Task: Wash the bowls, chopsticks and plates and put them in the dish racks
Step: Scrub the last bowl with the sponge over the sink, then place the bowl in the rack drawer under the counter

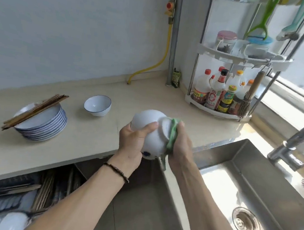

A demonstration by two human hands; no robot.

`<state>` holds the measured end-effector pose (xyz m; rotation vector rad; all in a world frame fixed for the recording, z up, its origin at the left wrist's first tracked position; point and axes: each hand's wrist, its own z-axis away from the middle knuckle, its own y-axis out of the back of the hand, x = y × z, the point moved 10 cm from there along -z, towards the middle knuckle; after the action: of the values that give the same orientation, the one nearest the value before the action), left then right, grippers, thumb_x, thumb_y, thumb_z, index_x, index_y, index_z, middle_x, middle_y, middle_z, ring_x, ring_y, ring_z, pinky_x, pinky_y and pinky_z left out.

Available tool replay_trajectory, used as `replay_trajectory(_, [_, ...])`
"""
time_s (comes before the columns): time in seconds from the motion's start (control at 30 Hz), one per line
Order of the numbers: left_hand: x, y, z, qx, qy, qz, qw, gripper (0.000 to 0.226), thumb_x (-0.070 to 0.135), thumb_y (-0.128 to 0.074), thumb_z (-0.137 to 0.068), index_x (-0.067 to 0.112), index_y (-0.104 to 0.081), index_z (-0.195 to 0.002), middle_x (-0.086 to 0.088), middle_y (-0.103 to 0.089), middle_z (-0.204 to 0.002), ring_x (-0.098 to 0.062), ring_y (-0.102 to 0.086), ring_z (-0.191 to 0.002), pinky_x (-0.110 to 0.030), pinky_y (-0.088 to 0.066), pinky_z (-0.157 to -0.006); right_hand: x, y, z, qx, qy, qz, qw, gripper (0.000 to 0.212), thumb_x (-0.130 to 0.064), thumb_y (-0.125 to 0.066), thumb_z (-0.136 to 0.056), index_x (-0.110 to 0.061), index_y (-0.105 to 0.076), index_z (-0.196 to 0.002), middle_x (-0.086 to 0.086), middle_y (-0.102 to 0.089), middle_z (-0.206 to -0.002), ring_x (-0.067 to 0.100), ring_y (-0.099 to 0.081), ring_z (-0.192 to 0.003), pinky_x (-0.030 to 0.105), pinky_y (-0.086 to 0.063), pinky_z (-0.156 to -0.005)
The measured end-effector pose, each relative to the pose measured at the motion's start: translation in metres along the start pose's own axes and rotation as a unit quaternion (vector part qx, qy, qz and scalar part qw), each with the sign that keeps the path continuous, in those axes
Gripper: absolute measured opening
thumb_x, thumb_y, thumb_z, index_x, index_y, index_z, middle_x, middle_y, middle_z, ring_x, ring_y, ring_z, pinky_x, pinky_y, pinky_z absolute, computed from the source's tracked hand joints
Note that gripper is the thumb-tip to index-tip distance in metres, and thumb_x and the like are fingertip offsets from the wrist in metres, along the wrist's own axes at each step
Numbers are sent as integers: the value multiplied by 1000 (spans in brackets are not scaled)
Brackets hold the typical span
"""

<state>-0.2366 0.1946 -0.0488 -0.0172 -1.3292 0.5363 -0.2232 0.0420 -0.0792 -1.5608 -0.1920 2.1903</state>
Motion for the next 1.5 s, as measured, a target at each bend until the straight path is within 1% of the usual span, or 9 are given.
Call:
replay_trajectory(0.2, [15,117,-12,107,7,37,993,28,3,-85,-71,12,-71,-94,-9,-74,-92,-27,-70,-79,-36,-60,-69,53,-114,64,-79,181,166,966,54,-53,-29,-101,-20,-57,-133,8,-58,-131,24,-56,-124,36,-55,-91])
replay_trajectory(0.37, [14,211,-3,133,22,-1,991,41,9,-92,-61,11,-71,-96,-11,-75,-91,-28,-70,-75,-35,-58,-60,108,-168,69,-116,133,272,946,57,-54,-29,-105,-7,-62,-98,16,-67,-103,26,-64,-103,54,-46,-102])
replay_trajectory(0.53, [25,289,4,164,41,-8,986,35,11,-89,-69,10,-67,-96,-10,-72,-88,-24,-70,-74,-31,-55,-54,177,-227,96,-205,107,304,924,89,-79,-29,-89,-21,-31,-157,-1,-32,-162,12,-24,-151,43,-22,-124])
replay_trajectory(0.67, [37,336,12,168,40,-49,984,37,8,-90,-67,5,-69,-97,-10,-75,-85,-25,-70,-70,-31,-56,-52,196,-258,97,-222,61,262,937,69,-71,-39,-94,-18,-60,-134,1,-62,-135,17,-53,-131,50,-38,-115])
replay_trajectory(0.77, [43,355,13,114,33,-94,989,23,0,-87,-70,12,-73,-84,0,-76,-74,-15,-71,-67,-25,-55,-55,196,-302,111,-279,105,320,899,32,-46,-39,-105,-31,-67,-111,-3,-67,-117,14,-60,-117,32,-44,-105])
replay_trajectory(0.9, [51,386,20,53,37,-157,986,40,8,-90,-58,13,-72,-93,0,-77,-84,-17,-72,-77,-31,-58,-63,232,-330,115,-327,21,300,896,31,-44,-46,-102,-31,-74,-106,-1,-73,-115,18,-66,-111,40,-48,-105])
replay_trajectory(1.17, [5,476,28,234,99,31,967,46,19,-91,-62,10,-71,-103,-14,-74,-104,-36,-70,-94,-49,-60,-75,339,-305,119,-179,-281,254,908,41,-45,-54,-96,-11,-71,-112,16,-74,-107,37,-71,-95,50,-55,-94])
replay_trajectory(1.33, [-18,503,13,278,106,-30,954,30,14,-87,-73,19,-64,-92,-4,-69,-96,-25,-66,-89,-38,-57,-68,368,-284,107,-140,-266,304,904,27,-18,-50,-100,-1,-63,-83,10,-50,-59,23,-47,-54,42,-53,-67])
replay_trajectory(1.5, [-52,536,-14,262,142,-131,945,41,15,-89,-72,13,-64,-105,-7,-67,-101,-27,-62,-91,-31,-49,-65,365,-276,77,-134,-179,327,918,13,-10,-64,-94,-13,-67,-106,26,-72,-98,32,-64,-76,64,-56,-80])
